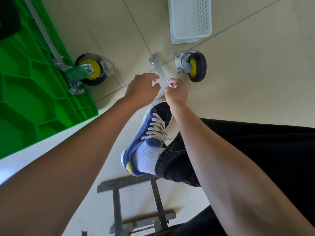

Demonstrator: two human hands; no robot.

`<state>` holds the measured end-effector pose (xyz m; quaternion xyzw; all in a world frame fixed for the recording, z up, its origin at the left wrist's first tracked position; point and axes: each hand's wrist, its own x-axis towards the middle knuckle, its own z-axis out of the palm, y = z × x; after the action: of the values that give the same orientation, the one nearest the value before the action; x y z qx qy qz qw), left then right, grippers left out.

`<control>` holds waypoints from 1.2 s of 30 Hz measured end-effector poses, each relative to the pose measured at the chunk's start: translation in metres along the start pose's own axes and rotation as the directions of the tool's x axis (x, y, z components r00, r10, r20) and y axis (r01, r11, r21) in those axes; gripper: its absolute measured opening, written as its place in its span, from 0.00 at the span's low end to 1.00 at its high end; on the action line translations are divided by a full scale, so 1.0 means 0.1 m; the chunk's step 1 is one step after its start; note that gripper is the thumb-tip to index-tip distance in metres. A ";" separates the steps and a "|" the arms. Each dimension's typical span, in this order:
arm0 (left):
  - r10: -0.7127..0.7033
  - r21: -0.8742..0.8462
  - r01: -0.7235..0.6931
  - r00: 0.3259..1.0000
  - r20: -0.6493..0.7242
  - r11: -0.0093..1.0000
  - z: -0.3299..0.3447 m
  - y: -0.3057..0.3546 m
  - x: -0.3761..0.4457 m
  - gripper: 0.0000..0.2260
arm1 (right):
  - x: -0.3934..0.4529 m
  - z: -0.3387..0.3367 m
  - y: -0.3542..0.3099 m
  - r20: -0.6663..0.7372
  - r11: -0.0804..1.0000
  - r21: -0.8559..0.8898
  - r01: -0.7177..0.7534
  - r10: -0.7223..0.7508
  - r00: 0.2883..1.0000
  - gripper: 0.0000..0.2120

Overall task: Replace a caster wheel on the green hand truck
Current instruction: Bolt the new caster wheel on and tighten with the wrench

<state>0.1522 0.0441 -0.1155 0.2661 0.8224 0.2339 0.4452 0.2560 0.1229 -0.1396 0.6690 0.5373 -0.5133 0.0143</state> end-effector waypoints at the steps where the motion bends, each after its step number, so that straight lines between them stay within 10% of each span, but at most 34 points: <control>1: 0.000 0.038 0.000 1.000 0.005 0.999 0.01 0.00 -0.01 0.18 | -0.01 0.00 0.01 0.002 1.000 -0.008 0.008 -0.008 1.000 0.22; 22: -0.071 0.198 0.073 0.997 -0.019 0.977 -0.09 -0.13 -0.27 0.19 | -0.17 -0.04 0.00 0.068 0.975 -0.149 0.162 -0.153 0.986 0.20; 36: -0.016 0.126 0.041 0.980 -0.199 0.991 -0.76 0.22 -1.30 0.18 | -0.87 -0.61 -0.54 0.198 0.729 -0.359 0.583 -0.551 0.811 0.09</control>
<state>0.1519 -0.0347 0.0142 0.2579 0.8796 0.1990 0.3466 0.2660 0.1190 -0.0204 0.4346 0.8085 -0.3964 0.0154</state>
